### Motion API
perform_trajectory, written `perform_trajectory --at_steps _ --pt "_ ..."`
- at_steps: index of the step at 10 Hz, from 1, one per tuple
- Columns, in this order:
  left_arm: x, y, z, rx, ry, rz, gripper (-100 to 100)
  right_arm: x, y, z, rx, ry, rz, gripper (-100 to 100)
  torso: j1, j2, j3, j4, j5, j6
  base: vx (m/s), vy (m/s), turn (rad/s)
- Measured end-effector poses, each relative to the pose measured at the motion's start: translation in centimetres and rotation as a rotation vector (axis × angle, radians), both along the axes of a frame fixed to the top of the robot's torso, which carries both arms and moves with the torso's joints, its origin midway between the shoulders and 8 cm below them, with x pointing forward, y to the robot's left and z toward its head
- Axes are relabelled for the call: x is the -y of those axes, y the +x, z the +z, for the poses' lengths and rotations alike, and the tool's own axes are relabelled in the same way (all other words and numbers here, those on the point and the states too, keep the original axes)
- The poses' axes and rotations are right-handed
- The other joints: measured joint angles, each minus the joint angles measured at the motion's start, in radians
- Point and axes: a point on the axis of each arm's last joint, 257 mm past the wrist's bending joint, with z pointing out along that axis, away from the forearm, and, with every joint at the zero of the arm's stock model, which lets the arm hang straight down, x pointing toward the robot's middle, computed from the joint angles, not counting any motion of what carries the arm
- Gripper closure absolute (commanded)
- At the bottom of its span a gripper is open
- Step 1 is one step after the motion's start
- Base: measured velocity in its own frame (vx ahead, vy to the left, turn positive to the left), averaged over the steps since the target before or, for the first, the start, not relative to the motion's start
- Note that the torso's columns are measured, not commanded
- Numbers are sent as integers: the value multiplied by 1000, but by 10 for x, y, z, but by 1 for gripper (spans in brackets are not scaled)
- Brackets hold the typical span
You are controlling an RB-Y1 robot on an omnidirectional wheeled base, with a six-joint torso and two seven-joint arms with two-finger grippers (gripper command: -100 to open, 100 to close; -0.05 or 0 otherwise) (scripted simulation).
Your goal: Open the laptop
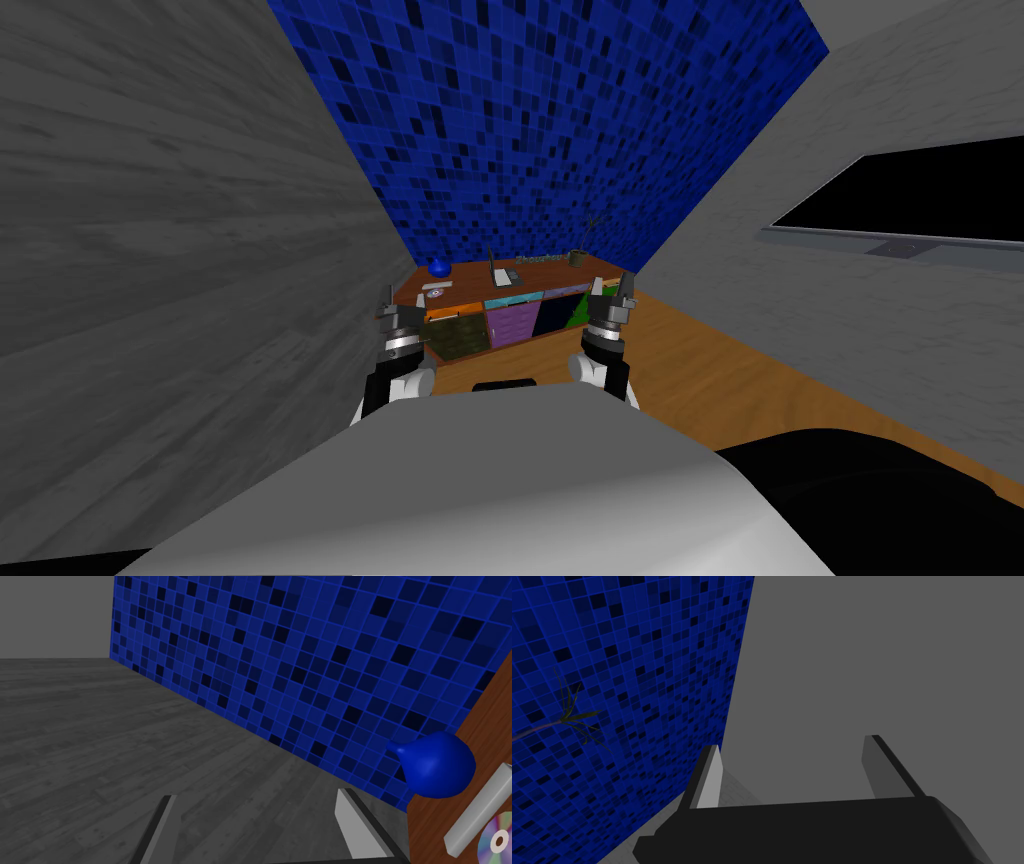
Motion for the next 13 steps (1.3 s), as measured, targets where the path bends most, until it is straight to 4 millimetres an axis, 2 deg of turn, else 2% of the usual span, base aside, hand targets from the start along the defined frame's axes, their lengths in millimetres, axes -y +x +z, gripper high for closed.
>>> perform_trajectory --at_steps 2,9,10,11,13 --pt "0 0 0 0 0 0 0 0 0 0 0 0 0 0 0 104 -209 105 0 0 0 0 0" --pt "0 0 0 0 0 0 0 0 0 0 0 0 0 0 0 618 -1234 617 0 0 0 0 0" --pt "0 0 0 0 0 0 -100 0 0 0 0 0 0 0 0 691 -1382 691 0 0 14 -11 19" --pt "1 2 0 -5 17 -13 -100 0 0 0 0 0 0 0 0 725 -1451 724 0 0 21 -22 33" --pt "6 8 1 -21 54 -47 -100 0 0 0 0 0 0 0 -1 736 -1476 737 0 0 28 -35 44"
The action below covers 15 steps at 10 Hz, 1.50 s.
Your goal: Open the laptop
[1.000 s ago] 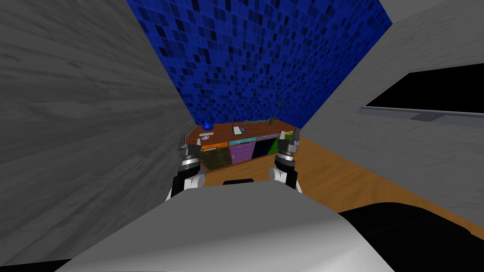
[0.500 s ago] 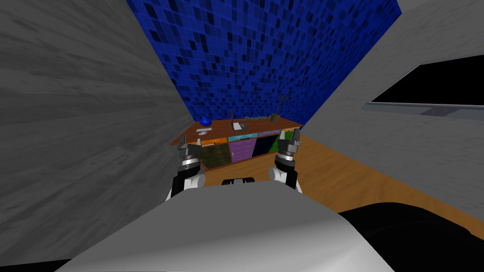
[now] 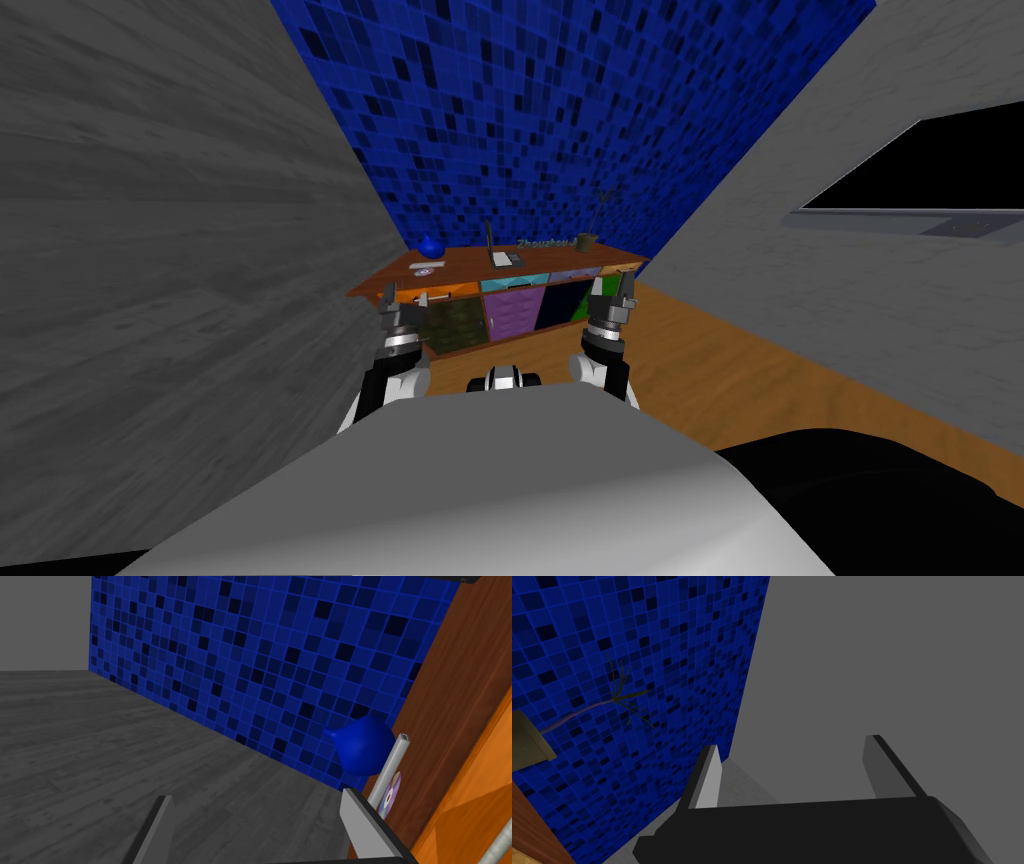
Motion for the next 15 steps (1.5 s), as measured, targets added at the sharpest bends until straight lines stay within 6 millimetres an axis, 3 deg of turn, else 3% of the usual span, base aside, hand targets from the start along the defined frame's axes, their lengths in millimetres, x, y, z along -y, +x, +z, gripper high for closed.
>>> perform_trajectory --at_steps 15 --pt "15 70 25 -114 -86 -177 -100 0 0 0 0 0 0 0 2 3 0 2 1 0 53 -63 66"
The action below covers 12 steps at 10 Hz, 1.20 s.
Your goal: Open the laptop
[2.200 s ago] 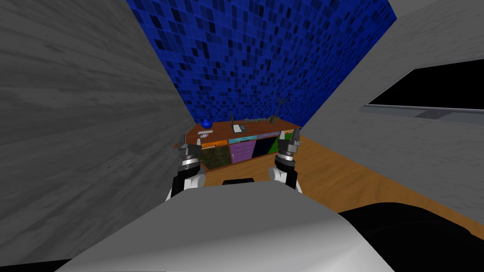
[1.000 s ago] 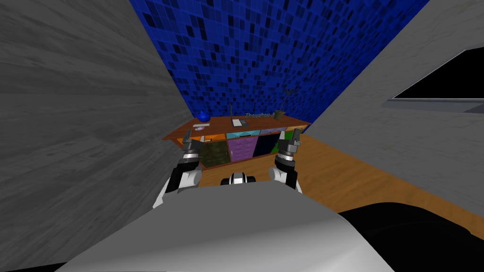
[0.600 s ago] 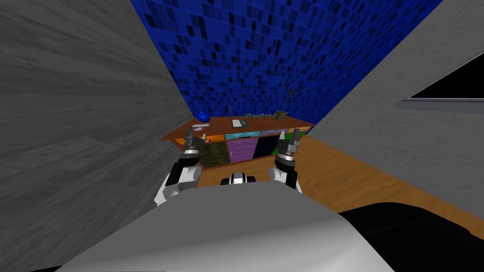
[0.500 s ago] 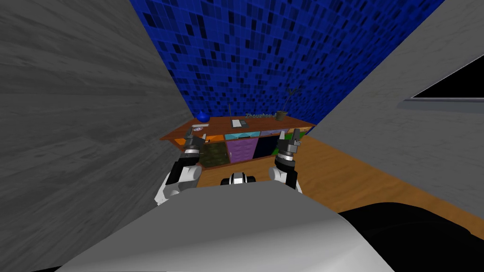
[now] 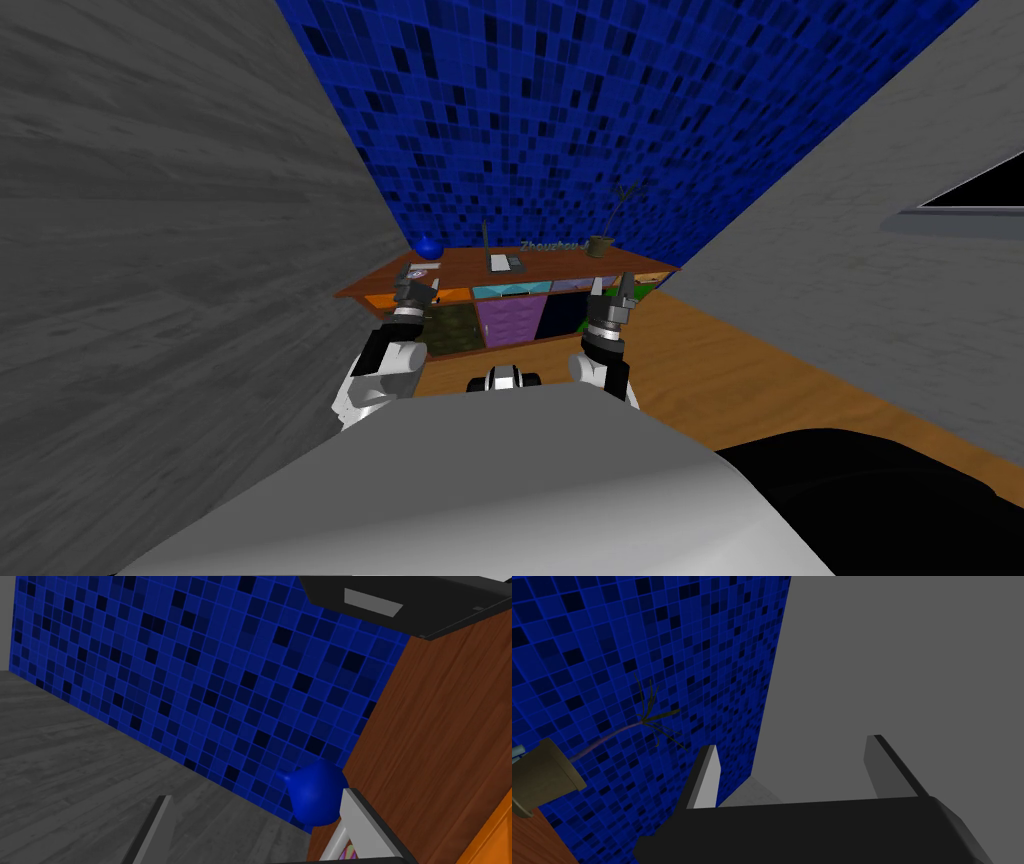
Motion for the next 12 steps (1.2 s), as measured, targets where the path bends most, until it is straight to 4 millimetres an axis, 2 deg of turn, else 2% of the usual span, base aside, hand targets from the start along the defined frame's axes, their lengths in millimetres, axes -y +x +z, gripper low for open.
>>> perform_trajectory --at_steps 12 --pt "14 42 23 -89 -151 -95 -100 0 0 0 0 0 0 0 -1 -1 0 0 0 0 41 -63 60"
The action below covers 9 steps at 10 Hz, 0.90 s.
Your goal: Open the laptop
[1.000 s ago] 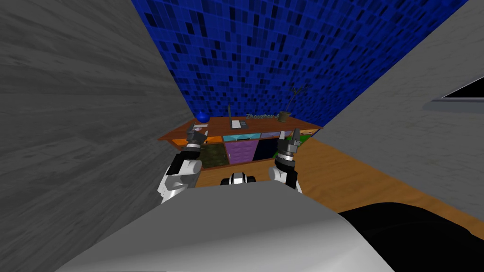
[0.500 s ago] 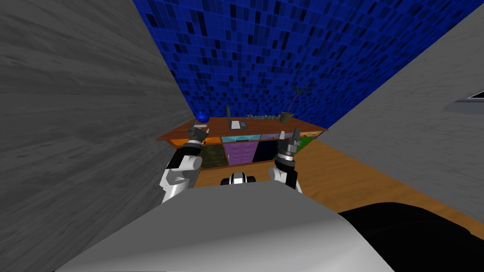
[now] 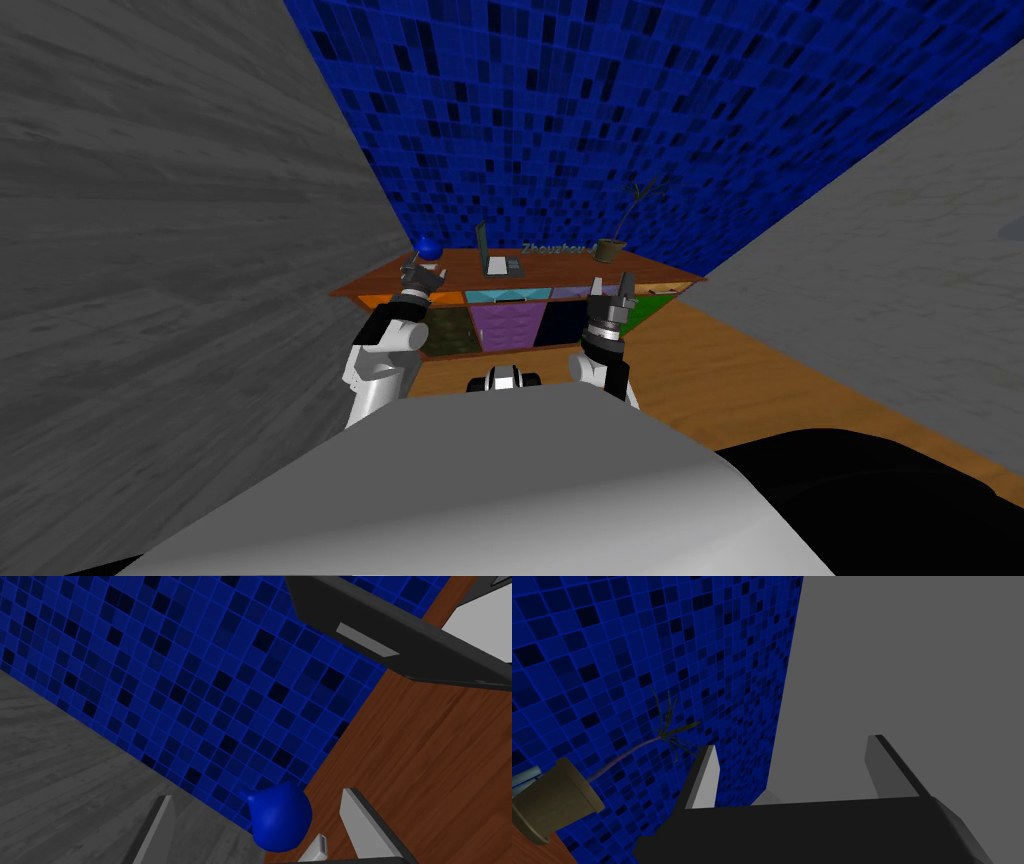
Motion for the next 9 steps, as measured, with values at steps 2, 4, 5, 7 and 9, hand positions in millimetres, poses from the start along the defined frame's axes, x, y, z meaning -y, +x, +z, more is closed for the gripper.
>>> perform_trajectory --at_steps 2,4,5,7,9 --pt "3 6 3 -18 -24 -17 -100 0 0 0 0 0 0 0 -1 0 0 0 0 0 36 -64 63" --pt "6 13 6 -38 -48 -34 -100 0 0 0 0 0 0 0 0 0 0 0 0 0 34 -67 61" --pt "9 17 10 -46 -62 -44 -100 0 0 0 0 0 0 0 -1 0 0 0 0 0 29 -64 42" --pt "13 22 12 -67 -84 -61 -100 0 0 0 0 0 0 0 -1 0 0 0 0 0 33 -65 64" --pt "16 28 15 -89 -105 -77 -100 0 0 0 0 0 0 0 -1 -1 0 0 0 0 31 -73 59"
